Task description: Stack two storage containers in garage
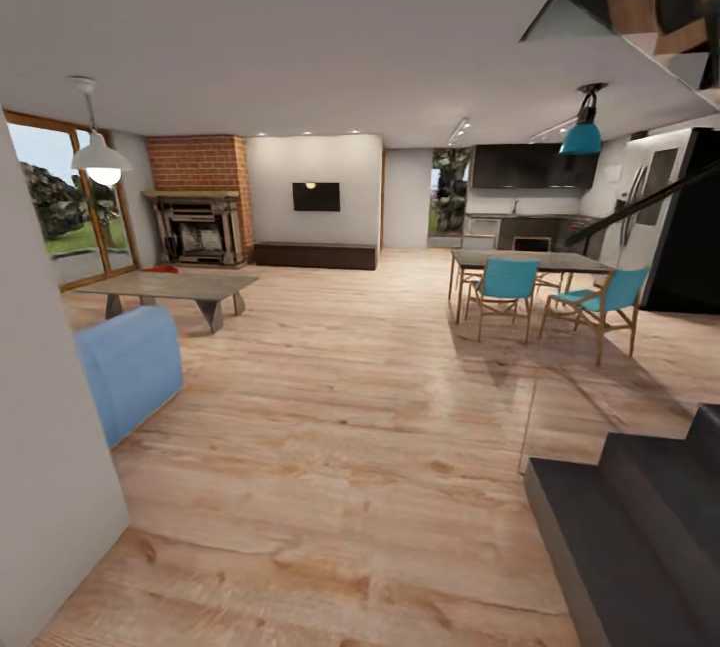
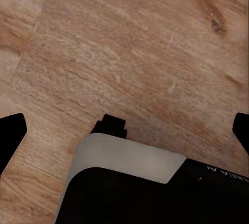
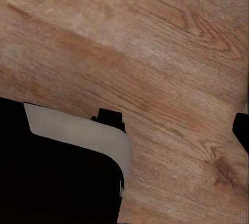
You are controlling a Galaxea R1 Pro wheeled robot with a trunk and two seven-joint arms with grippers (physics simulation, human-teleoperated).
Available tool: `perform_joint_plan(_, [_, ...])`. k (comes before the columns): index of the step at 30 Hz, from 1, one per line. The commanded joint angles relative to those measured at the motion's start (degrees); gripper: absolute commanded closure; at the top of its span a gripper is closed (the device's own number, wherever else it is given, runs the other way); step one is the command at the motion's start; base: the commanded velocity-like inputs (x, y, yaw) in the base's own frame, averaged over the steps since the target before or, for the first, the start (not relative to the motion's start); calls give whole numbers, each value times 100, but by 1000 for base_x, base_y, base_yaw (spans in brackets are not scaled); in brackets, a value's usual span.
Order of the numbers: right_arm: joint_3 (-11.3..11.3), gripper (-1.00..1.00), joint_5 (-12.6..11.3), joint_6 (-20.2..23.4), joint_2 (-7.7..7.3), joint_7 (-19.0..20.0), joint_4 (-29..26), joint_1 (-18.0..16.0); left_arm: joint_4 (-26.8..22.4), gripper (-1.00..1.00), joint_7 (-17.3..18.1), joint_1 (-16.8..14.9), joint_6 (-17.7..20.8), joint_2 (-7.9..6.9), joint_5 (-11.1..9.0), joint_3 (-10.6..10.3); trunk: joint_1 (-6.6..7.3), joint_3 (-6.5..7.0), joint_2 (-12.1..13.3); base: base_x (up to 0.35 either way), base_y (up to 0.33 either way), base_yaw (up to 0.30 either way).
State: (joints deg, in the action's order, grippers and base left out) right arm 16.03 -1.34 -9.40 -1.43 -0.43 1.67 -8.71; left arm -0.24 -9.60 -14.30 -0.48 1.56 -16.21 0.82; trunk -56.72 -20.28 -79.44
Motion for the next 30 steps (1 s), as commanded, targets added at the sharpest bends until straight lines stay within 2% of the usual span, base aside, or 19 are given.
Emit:
perform_joint_plan(1, [84,-100,67,-33,2,-7,18,-8,-2,-100,-16,-3,-5,2,-22,6,-3,-7,-3,324,84,-2])
perform_joint_plan(7, [133,-100,145,-39,2,-10,18,-8,-2,-100,-16,-3,-5,2,-22,6,-3,-7,-3,324,84,-1])
perform_joint_plan(14, [110,-100,105,-49,28,-10,18,-8,-2,-100,-16,-3,-8,1,-22,6,-3,-7,-3,324,84,7])
perform_joint_plan(24, [102,-100,85,-36,20,-10,18,-8,-2,-100,-16,-3,-9,2,-22,6,-3,-7,-3,324,60,236])
perform_joint_plan(30, [104,-100,86,-35,16,-10,18,-8,-2,-100,-16,-3,-8,2,-22,6,-3,-7,-3,324,5,83])
